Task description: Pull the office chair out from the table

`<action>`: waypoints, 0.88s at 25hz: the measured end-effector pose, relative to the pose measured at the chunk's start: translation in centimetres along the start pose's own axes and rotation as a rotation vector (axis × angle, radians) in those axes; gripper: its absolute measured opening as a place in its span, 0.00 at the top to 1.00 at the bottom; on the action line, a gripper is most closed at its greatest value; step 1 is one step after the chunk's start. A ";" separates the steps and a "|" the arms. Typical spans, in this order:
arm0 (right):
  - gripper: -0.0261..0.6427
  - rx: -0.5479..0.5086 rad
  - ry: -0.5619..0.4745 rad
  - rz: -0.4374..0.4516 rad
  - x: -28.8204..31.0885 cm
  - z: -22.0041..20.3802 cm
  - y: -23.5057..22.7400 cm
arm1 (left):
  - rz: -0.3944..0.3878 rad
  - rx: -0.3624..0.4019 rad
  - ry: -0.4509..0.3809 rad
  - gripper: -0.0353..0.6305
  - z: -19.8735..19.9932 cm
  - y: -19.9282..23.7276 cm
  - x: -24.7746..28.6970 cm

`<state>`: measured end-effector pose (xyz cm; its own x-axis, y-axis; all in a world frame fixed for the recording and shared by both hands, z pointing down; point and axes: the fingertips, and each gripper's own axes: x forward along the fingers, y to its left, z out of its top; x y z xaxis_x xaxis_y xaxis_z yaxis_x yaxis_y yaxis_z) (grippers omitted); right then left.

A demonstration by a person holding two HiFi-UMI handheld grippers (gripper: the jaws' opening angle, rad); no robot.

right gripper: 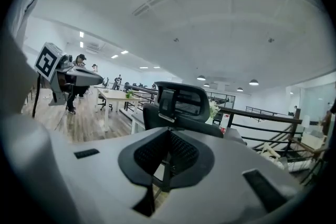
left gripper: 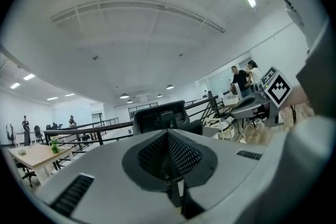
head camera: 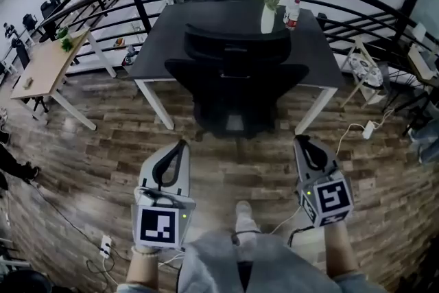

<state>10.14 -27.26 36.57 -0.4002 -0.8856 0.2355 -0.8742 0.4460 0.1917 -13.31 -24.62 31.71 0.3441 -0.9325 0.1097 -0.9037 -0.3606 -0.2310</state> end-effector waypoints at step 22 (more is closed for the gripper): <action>0.67 -0.586 0.164 0.051 16.9 -1.1 -11.3 | -0.013 0.529 0.146 0.68 -5.4 8.5 20.1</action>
<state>13.57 -47.17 39.44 -0.3492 -0.8509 0.3924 -0.5397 0.5250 0.6581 -15.44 -46.36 37.19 0.2814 -0.9291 0.2399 -0.6349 -0.3677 -0.6795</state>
